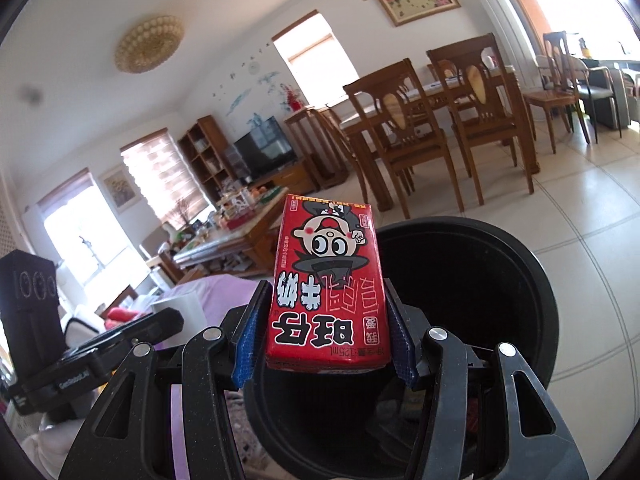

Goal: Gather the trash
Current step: 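Carry the cup and red box over the black bin and open both tools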

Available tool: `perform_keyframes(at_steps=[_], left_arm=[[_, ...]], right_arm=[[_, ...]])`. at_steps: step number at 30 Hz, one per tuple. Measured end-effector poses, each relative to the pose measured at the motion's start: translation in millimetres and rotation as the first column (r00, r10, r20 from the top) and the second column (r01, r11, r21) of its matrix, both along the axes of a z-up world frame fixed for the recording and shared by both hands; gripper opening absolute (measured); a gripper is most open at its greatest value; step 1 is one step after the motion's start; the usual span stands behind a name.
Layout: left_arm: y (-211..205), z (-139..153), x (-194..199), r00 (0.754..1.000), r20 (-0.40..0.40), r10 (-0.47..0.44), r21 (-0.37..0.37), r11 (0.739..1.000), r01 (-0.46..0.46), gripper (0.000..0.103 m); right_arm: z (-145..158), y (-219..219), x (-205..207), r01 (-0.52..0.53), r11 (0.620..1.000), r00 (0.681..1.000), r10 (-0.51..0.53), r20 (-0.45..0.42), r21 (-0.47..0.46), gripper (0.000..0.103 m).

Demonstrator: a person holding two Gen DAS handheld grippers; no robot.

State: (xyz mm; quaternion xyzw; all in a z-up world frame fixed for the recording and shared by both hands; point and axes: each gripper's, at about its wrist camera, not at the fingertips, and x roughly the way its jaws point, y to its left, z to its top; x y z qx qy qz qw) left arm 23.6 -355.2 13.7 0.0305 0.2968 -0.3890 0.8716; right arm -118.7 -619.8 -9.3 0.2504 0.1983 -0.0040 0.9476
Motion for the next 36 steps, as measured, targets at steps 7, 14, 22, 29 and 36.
perform_keyframes(at_steps=[7, 14, 22, 29, 36], left_arm=[[-34.6, -24.1, 2.0, 0.998, -0.042, -0.037, 0.043, 0.998, 0.038, 0.040], [-48.6, -39.5, 1.0, 0.996, -0.066, -0.058, 0.078, 0.995, 0.063, 0.040], [-53.5, -46.3, -3.1, 0.996, -0.064, -0.066, 0.107, 0.992, 0.072, 0.040], [-59.7, -44.3, -3.5, 0.995, -0.066, -0.075, 0.114, 0.990, 0.082, 0.040], [-56.8, -40.1, -9.7, 0.997, -0.043, -0.064, 0.144, 0.987, 0.070, 0.047]], right_arm=[[-24.8, -3.2, -9.4, 0.026, 0.999, 0.999, -0.025, -0.034, 0.024, 0.054], [-33.7, 1.4, -5.8, 0.037, 0.999, 0.998, -0.035, -0.049, 0.036, 0.054], [-32.5, 11.1, -3.3, 0.046, 0.999, 0.998, -0.045, -0.054, 0.020, 0.054], [-35.0, 10.1, -0.5, 0.054, 0.998, 0.996, -0.053, -0.067, 0.015, 0.054], [-34.0, 7.2, 4.1, 0.064, 0.997, 0.994, -0.061, -0.092, 0.034, 0.055]])
